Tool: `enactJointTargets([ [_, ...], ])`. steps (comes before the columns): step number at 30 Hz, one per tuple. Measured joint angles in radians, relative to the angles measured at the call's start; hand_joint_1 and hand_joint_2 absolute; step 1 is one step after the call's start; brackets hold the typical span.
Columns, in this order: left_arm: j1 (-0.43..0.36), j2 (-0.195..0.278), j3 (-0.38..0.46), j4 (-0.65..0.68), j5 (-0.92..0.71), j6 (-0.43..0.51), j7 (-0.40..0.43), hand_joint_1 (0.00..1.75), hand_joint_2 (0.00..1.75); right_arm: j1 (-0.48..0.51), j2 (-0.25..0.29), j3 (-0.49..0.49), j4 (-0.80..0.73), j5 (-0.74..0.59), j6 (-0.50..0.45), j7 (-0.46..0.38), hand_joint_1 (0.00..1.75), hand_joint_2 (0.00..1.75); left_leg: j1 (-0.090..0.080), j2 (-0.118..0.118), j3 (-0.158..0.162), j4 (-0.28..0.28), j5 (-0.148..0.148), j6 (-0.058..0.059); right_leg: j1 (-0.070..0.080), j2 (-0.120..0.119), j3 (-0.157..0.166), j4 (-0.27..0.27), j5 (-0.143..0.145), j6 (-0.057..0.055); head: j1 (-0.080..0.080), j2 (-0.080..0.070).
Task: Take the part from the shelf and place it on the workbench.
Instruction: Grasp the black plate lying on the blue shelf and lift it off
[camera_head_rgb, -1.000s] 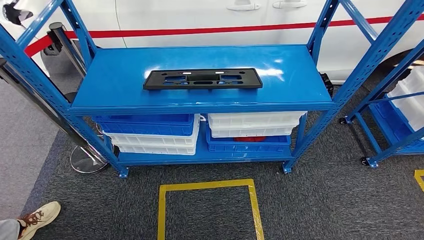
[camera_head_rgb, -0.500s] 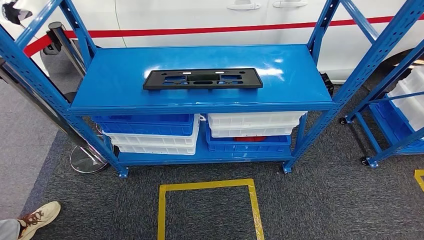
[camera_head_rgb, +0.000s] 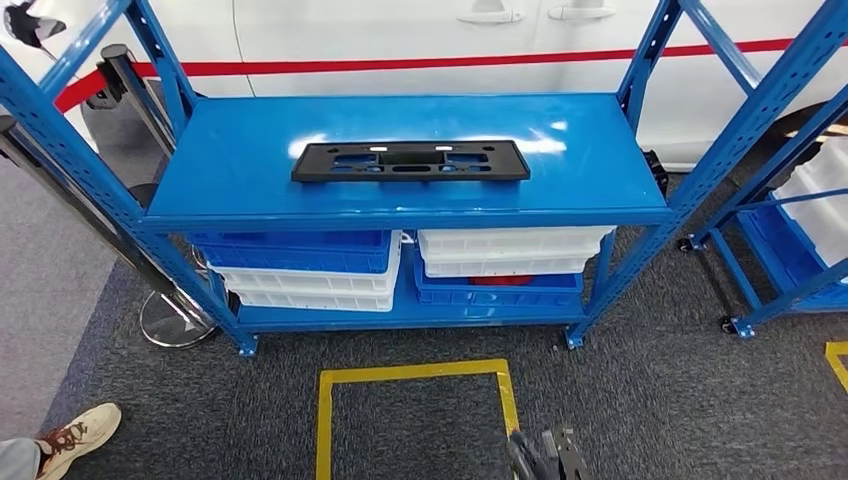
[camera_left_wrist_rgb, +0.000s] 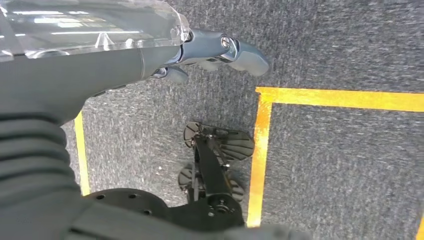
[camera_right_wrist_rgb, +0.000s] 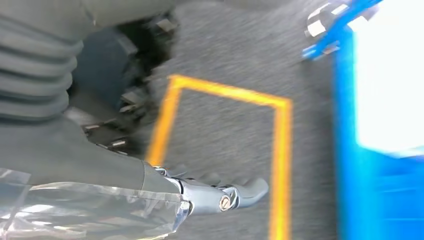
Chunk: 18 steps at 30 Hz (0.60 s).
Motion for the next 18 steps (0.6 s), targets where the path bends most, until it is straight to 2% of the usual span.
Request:
enactJointTargets([
  [2, 0.001, 0.0, 0.002, 0.002, 0.0, -0.003, 0.001, 0.0, 0.0, 0.002, 0.005, 0.0, -0.073, -0.008, 0.021, -0.016, 0.0, 0.0, 0.002, 0.005, 0.003, 0.0, -0.003, -0.002, -0.008, -0.004, -0.071, 0.117, -0.041, 0.006, 0.0, 0.0],
  [3, 0.001, 0.0, 0.003, 0.003, 0.0, -0.006, 0.001, 0.0, 0.0, 0.003, 0.007, 0.0, -0.11, -0.012, 0.031, -0.023, 0.0, 0.0, 0.003, 0.007, 0.006, 0.0, -0.006, -0.004, -0.012, -0.005, -0.092, 0.145, -0.037, 0.009, 0.0, 0.0],
  [4, 0.002, -0.001, 0.004, 0.003, 0.0, -0.008, 0.002, 0.0, 0.0, 0.005, 0.008, 0.0, -0.148, -0.016, 0.041, -0.029, 0.0, 0.0, 0.006, 0.007, 0.01, 0.001, -0.01, -0.008, -0.015, -0.007, -0.095, 0.135, -0.013, 0.012, 0.0, 0.0],
  [6, 0.003, -0.002, 0.006, 0.004, -0.001, -0.012, 0.003, 0.0, 0.0, 0.008, 0.012, -0.001, -0.23, -0.023, 0.059, -0.041, 0.0, 0.0, 0.012, 0.007, 0.021, 0.005, -0.022, -0.021, -0.022, -0.012, -0.054, 0.029, 0.066, 0.019, 0.0, 0.0],
  [7, 0.002, -0.002, 0.007, 0.004, -0.002, -0.013, 0.004, 0.0, 0.0, 0.009, 0.015, -0.001, -0.275, -0.027, 0.069, -0.047, 0.0, 0.0, 0.013, 0.006, 0.023, 0.009, -0.029, -0.029, -0.021, -0.015, -0.03, -0.027, 0.092, 0.021, 0.002, 0.0],
  [8, 0.002, -0.002, 0.009, 0.004, -0.002, -0.014, 0.005, 0.0, 0.0, 0.008, 0.019, -0.001, -0.318, -0.03, 0.078, -0.053, 0.0, 0.0, 0.012, 0.006, 0.024, 0.013, -0.035, -0.037, -0.021, -0.016, -0.015, -0.065, 0.102, 0.017, 0.002, 0.0],
  [9, 0.002, -0.002, 0.011, 0.005, -0.002, -0.015, 0.005, 0.0, 0.0, 0.009, 0.022, -0.001, -0.362, -0.034, 0.087, -0.058, 0.0, 0.0, 0.01, 0.007, 0.024, 0.015, -0.038, -0.045, -0.018, -0.016, -0.01, -0.081, 0.1, 0.011, 0.001, 0.0],
  [11, 0.001, -0.002, 0.015, 0.006, -0.002, -0.016, 0.007, 0.0, 0.0, 0.01, 0.028, -0.001, -0.448, -0.04, 0.103, -0.068, 0.0, 0.0, 0.011, 0.009, 0.025, 0.012, -0.039, -0.056, -0.014, -0.012, -0.013, -0.083, 0.092, -0.009, -0.001, 0.0],
  [13, 0.002, -0.002, 0.017, 0.007, -0.003, -0.018, 0.008, 0.0, 0.0, 0.011, 0.032, -0.002, -0.531, -0.045, 0.118, -0.077, 0.0, 0.0, 0.014, 0.009, 0.021, 0.029, -0.055, -0.062, -0.012, -0.01, -0.011, -0.085, 0.089, -0.024, -0.003, 0.0],
  [15, 0.002, -0.003, 0.02, 0.007, -0.003, -0.018, 0.009, 0.0, 0.0, 0.01, 0.037, -0.002, -0.612, -0.049, 0.133, -0.086, 0.0, 0.0, 0.013, 0.008, -0.026, 0.125, -0.102, -0.06, -0.008, -0.01, -0.004, -0.087, 0.086, -0.037, -0.005, 0.0],
  [17, 0.004, -0.003, 0.026, 0.007, -0.002, -0.019, 0.012, 0.0, 0.0, 0.009, 0.04, -0.002, -0.689, -0.053, 0.147, -0.094, 0.0, 0.0, 0.006, 0.008, -0.107, 0.269, -0.148, -0.053, 0.0, -0.01, 0.001, -0.087, 0.081, -0.046, -0.006, 0.0],
  [18, 0.006, -0.003, 0.028, 0.007, -0.002, -0.019, 0.014, 0.0, 0.0, 0.009, 0.041, -0.001, -0.727, -0.054, 0.153, -0.098, 0.0, 0.0, 0.001, 0.008, -0.138, 0.315, -0.151, -0.047, 0.006, -0.009, 0.005, -0.087, 0.078, -0.05, -0.006, 0.0],
])
